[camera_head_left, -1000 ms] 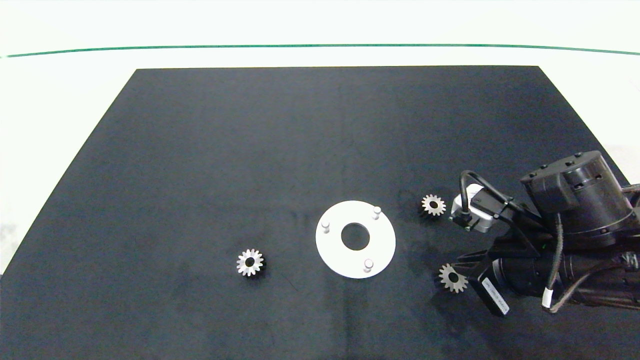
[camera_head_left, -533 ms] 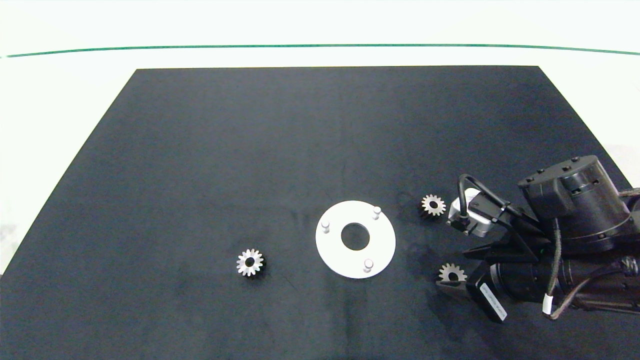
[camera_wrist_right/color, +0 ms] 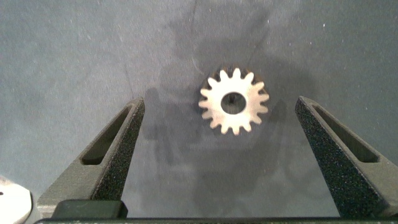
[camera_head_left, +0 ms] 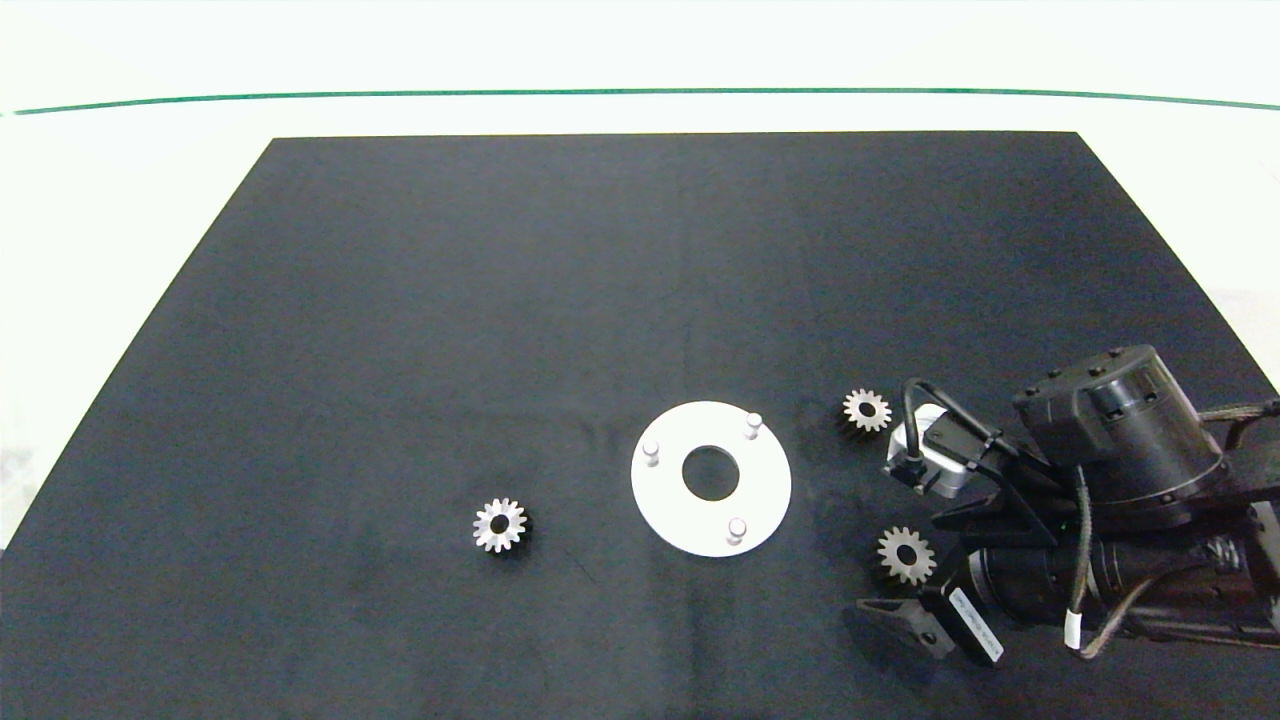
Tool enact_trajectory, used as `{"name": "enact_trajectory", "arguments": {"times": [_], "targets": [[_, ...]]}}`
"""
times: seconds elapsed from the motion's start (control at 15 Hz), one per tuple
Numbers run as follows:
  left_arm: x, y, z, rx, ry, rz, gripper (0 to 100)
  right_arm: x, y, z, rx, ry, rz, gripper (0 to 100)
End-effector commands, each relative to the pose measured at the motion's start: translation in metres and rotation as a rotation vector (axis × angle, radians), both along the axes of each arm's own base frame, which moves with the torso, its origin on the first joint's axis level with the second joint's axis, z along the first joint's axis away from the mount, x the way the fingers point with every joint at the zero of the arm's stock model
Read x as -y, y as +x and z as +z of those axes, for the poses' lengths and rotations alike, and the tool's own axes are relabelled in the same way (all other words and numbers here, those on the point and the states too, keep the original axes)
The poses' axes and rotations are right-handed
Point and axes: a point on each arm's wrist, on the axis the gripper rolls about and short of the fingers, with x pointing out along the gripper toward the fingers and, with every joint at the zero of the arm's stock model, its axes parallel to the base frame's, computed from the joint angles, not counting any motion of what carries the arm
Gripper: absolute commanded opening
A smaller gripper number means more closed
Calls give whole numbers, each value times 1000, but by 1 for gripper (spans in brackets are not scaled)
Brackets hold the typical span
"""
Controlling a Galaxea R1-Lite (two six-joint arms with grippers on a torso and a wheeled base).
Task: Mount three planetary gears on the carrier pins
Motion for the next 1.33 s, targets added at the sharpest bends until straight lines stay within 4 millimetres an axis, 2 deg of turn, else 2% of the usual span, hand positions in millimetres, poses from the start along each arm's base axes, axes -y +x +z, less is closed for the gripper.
{"name": "enact_trajectory", "arguments": {"times": [0.07,0.33,1.33], "targets": [[0,0,0,-1,-2,1,100,3,-5,-7,-3,-2,3,97],[0,-1,0,2,-16,5,100,5,-6,-17,23,18,2,90],[0,0,0,-2,-16,5,100,10,5,-16,39,73,-5,58]]}}
